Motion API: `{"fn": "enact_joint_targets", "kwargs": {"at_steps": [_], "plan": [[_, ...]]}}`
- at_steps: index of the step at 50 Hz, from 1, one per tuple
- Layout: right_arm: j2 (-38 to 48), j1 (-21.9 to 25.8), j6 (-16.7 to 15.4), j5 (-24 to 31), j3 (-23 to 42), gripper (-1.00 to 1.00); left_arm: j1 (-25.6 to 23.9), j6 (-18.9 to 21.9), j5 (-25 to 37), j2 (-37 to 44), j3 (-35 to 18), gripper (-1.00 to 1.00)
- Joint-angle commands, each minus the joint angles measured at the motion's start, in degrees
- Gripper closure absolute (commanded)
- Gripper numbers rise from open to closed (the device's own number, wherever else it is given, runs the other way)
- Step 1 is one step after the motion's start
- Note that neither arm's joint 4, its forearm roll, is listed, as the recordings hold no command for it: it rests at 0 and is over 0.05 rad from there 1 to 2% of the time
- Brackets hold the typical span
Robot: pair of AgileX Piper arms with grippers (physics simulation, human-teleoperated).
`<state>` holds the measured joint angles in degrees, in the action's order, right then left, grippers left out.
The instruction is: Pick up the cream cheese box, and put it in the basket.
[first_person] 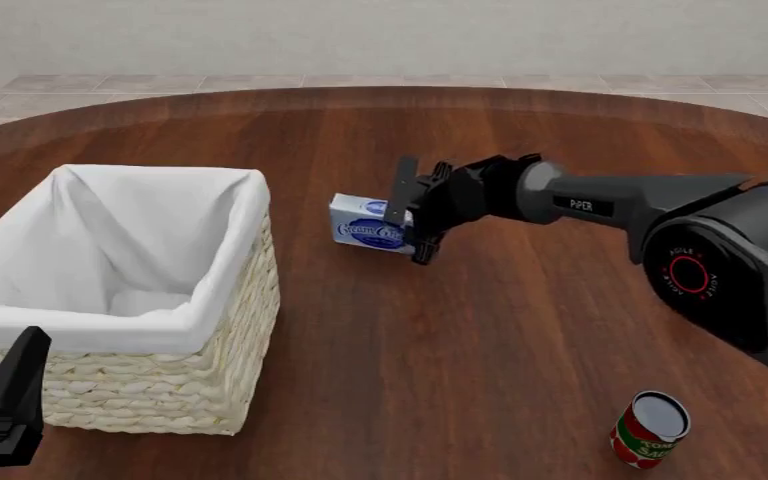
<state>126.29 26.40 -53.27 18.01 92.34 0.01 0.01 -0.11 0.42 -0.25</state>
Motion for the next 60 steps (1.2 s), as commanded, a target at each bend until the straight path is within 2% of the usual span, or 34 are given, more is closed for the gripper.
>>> {"fn": "enact_joint_targets", "kwargs": {"at_steps": [1, 11, 24, 27, 31, 32, 33, 37, 40, 41, 43, 45, 49, 52, 60], "plan": [[-0.18, 1.22, 0.84, 0.02, -1.06, 1.00, 0.01, 0.00, 0.00, 0.00, 0.00, -1.00], [-2.07, 2.00, 1.55, -1.46, -3.53, 1.00, 0.00, 0.01, 0.00, 0.00, 0.00, -1.00], [-11.09, 3.96, 4.25, -4.14, -11.30, 1.00, 0.01, 0.00, 0.00, 0.00, 0.00, -1.00], [-13.05, 4.12, 6.28, -4.26, -11.78, 1.00, -0.01, 0.01, 0.00, 0.00, 0.00, -1.00], [-15.47, 3.78, 5.03, -5.64, -14.43, 1.00, 0.01, 0.02, 0.00, 0.01, 0.00, -1.00], [-15.83, 3.39, 5.35, -5.61, -14.42, 1.00, 0.00, -0.01, 0.00, 0.00, 0.00, -1.00], [-16.98, 3.75, 6.95, -5.26, -14.42, 1.00, -0.01, -0.01, 0.00, 0.01, 0.00, -1.00], [-19.70, 3.98, 6.59, -6.09, -17.16, 1.00, -0.01, -0.01, 0.00, -0.01, 0.00, -1.00], [-22.18, 3.90, 7.59, -5.61, -18.22, 1.00, 0.01, 0.00, 0.00, -0.01, 0.00, -1.00], [-22.41, 3.68, 9.45, -4.39, -17.34, 1.00, 0.01, 0.00, 0.00, -0.01, 0.00, -1.00], [-22.83, 3.52, 10.43, -3.48, -17.00, 1.00, 0.01, 0.00, 0.00, 0.00, 0.00, -1.00], [-24.85, 4.50, 10.32, -3.86, -18.62, 1.00, -0.01, 0.00, 0.00, -0.01, 0.00, -1.00], [-28.39, 5.40, 13.84, -1.17, -17.91, 1.00, -0.01, -0.01, 0.00, 0.00, 0.00, -1.00], [-30.68, 5.70, 13.97, 0.56, -17.54, 1.00, 0.01, 0.00, 0.00, -0.01, 0.00, -1.00], [-36.89, 7.62, 18.23, 7.52, -10.97, 1.00, 0.00, -0.01, 0.00, 0.00, 0.00, -1.00]]}}
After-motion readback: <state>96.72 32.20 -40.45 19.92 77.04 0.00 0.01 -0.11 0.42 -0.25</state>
